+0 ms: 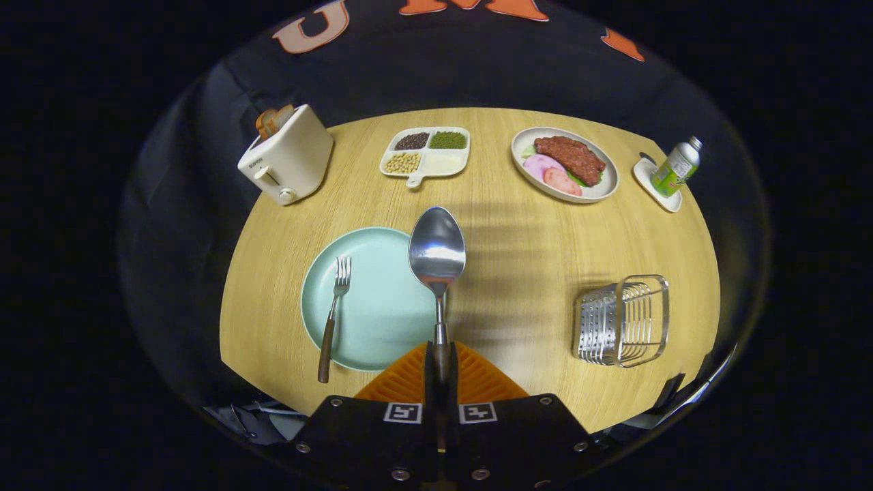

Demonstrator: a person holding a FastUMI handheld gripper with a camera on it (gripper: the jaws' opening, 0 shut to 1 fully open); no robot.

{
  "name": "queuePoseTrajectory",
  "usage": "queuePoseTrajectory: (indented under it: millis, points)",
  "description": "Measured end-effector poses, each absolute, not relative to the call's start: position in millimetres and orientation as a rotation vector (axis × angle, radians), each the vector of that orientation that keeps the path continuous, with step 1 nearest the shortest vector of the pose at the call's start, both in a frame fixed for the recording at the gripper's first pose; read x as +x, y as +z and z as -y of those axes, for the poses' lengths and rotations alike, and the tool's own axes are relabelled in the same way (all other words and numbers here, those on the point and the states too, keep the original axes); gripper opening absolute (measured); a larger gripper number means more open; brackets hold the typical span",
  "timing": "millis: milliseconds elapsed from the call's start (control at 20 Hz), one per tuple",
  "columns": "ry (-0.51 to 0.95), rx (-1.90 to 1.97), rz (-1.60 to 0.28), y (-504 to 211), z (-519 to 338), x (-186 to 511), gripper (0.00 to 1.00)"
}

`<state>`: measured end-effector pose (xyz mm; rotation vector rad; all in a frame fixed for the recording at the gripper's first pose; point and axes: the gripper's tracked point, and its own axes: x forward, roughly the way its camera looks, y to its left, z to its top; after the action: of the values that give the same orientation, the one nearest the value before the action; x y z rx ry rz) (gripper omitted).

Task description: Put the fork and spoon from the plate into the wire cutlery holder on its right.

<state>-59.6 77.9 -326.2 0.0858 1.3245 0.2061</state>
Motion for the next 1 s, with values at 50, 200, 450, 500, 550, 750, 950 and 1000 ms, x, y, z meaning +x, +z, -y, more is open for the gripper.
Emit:
queuePoseTrajectory:
  millis: [50, 200, 450, 500, 550, 750, 950, 1000]
  points:
    - [0.188, 0.085, -1.309, -321, -64, -60, 0.05]
    - [0.114, 0.058, -1.27, -308, -13, -61, 0.05]
    - [0.007, 0.027, -1.261, -306, 57, -70, 0.05]
    - [-0.005, 0.013, -1.268, -309, 69, -73, 0.05]
    - [-0.017, 0.001, -1.274, -312, 79, -76, 0.05]
    - [-0.035, -0.074, -1.321, -335, 107, -92, 0.05]
    - [-0.015, -0.088, -1.334, -343, 111, -92, 0.06]
    - [-0.023, -0.102, -1.316, -344, 115, -85, 0.08]
